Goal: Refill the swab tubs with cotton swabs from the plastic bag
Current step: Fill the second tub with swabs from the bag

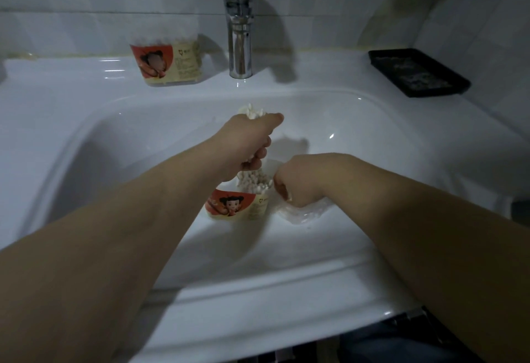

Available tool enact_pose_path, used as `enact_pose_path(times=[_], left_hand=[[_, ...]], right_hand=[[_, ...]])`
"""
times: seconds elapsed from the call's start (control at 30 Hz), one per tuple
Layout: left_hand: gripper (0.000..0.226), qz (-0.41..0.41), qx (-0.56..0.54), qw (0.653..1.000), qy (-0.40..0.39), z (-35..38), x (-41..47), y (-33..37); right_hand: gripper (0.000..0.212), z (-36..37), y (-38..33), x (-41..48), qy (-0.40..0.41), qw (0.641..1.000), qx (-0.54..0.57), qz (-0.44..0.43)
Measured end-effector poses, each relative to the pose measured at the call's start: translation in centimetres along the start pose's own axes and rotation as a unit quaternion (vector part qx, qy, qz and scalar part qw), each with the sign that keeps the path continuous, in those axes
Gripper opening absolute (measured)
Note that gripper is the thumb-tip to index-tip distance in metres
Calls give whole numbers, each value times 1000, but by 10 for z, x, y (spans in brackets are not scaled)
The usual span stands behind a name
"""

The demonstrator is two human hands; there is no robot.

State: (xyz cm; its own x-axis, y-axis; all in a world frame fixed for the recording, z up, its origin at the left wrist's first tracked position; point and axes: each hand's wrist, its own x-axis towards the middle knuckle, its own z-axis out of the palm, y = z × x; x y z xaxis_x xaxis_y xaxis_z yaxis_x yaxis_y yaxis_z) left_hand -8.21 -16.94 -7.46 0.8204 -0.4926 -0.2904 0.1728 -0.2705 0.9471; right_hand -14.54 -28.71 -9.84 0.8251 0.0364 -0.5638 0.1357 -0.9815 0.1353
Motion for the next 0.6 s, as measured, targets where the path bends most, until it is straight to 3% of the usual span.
enact_pose_path(times=[0.23,0.4,0.5,0.6], left_hand=[[25,7,12,1000,-3,0,-1,-1],[24,12,20,1000,-5,1,-3,1],[24,18,28,999,0,1,-4,1],[25,20,34,999,2,1,-4,1]], right_hand=[[9,2,-1,1,7,999,-30,-11],[24,0,5,0,19,1000,11,-1],[17,-3,10,-1,62,997,39,16],[28,-5,13,-2,126,989,66,28]])
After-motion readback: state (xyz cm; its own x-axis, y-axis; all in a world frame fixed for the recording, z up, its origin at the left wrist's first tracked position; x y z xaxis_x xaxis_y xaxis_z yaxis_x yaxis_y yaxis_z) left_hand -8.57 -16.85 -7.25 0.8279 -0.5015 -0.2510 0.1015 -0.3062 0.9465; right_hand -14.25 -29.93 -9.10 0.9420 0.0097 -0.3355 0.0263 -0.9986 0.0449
